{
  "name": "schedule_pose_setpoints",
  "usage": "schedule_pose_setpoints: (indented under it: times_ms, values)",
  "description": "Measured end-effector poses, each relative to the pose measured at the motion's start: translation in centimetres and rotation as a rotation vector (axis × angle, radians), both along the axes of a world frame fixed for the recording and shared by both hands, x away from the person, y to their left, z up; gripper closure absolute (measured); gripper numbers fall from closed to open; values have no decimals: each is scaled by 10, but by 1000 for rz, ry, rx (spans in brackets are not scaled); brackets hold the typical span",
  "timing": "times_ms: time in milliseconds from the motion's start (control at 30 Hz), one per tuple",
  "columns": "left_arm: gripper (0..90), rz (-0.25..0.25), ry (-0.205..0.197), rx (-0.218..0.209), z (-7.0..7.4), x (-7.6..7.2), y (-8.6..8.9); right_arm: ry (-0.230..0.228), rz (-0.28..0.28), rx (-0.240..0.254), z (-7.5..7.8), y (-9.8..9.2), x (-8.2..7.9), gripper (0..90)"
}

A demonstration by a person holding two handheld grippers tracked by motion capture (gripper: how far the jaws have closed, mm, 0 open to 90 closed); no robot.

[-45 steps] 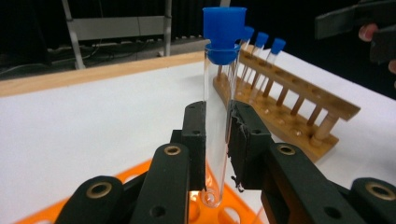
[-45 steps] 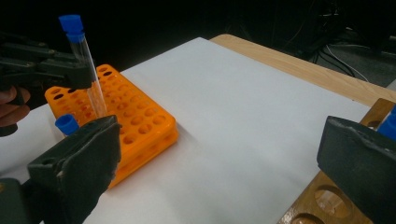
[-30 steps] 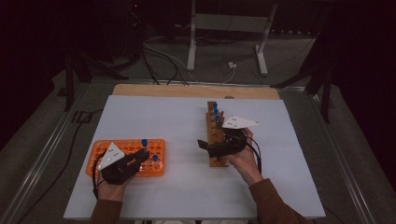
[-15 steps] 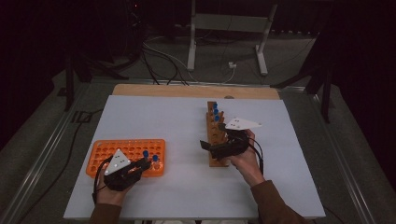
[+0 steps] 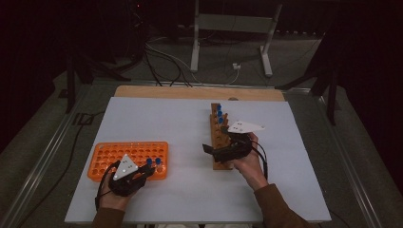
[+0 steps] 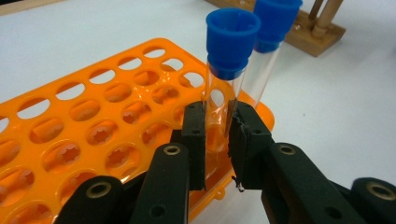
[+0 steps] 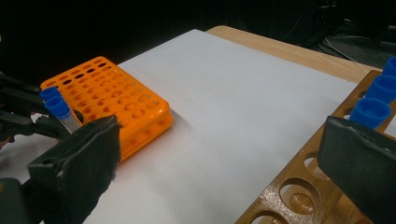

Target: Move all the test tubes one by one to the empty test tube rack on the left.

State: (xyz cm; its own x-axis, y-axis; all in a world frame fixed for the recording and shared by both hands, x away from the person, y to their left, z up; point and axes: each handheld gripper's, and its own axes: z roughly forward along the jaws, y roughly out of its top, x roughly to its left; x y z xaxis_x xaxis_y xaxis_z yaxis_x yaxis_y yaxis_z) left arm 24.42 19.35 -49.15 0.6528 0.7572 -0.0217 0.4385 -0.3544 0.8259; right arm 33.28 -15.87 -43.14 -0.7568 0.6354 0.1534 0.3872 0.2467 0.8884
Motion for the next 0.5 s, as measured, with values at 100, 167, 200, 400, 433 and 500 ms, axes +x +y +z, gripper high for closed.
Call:
schedule_pose_setpoints:
  times_ms: [100,167,200,400,433,500]
  values:
    - [781,-4,-1,14,0,0,-2,0,1,-1,-1,0,0,0]
    - [779,-2,4,4,0,0,-1,2,2,-2,-1,0,0,0]
    - [779,-3,4,1,0,1,-1,2,2,-1,-1,0,0,0]
    - [718,-21,13,-26,-1,0,2,2,1,-1,-1,-1,0,0]
    - [685,-26,16,-32,0,0,3,1,0,1,-1,-1,0,0]
    - [646,-36,12,-58,2,-2,5,-2,-3,-1,-1,-2,1,0]
